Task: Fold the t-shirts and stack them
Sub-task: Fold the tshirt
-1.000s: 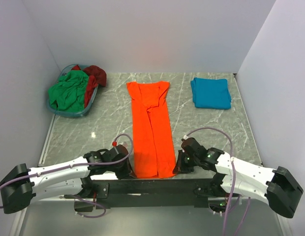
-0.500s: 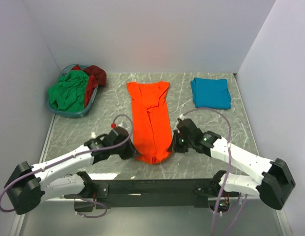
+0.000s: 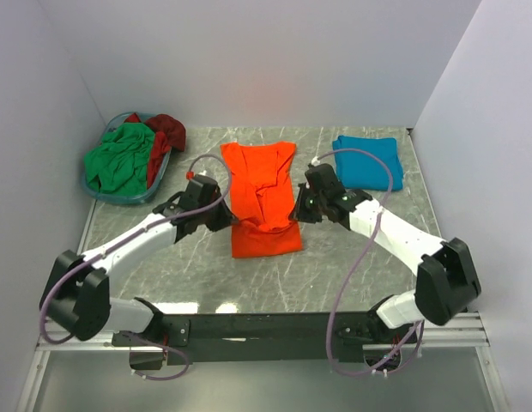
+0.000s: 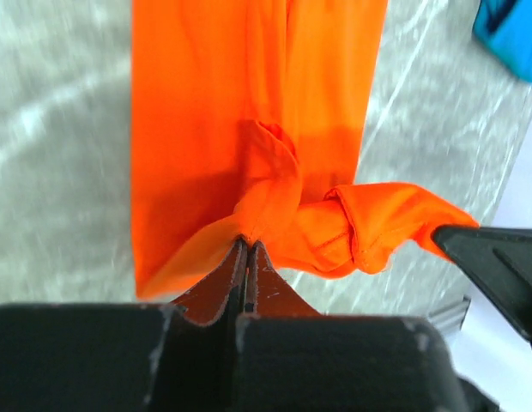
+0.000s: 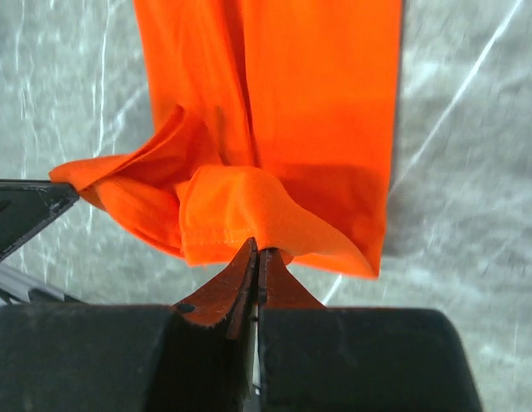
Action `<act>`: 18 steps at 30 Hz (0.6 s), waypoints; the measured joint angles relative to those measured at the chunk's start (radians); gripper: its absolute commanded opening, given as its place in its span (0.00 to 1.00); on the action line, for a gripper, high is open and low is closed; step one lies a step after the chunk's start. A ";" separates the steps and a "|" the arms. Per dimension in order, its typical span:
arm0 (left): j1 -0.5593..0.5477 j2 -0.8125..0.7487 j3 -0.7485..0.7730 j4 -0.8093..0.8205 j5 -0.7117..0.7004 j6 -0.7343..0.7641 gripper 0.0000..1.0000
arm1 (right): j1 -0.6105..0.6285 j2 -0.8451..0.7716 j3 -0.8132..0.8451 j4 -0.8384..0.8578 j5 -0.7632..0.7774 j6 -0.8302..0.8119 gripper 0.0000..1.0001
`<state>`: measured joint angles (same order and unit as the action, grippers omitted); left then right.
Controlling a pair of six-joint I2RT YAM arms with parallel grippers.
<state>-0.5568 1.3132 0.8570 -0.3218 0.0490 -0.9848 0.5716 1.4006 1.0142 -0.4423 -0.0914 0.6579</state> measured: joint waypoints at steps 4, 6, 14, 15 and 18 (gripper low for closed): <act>0.049 0.070 0.045 0.038 0.015 0.041 0.00 | -0.032 0.077 0.064 0.004 -0.006 -0.021 0.00; 0.073 0.104 0.060 0.063 0.037 0.060 0.00 | -0.044 0.117 0.098 0.007 -0.008 -0.030 0.00; 0.134 0.238 0.141 0.116 0.101 0.122 0.00 | -0.095 0.237 0.205 0.007 -0.034 -0.055 0.01; 0.139 0.256 0.158 0.117 0.104 0.132 0.00 | -0.100 0.250 0.217 0.006 -0.037 -0.058 0.00; 0.151 0.299 0.198 0.123 0.111 0.153 0.00 | -0.114 0.287 0.244 0.008 -0.051 -0.065 0.01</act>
<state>-0.4061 1.6119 1.0554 -0.1989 0.1596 -0.8322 0.4572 1.6875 1.2583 -0.4347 -0.1429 0.5926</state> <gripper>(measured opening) 0.013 0.011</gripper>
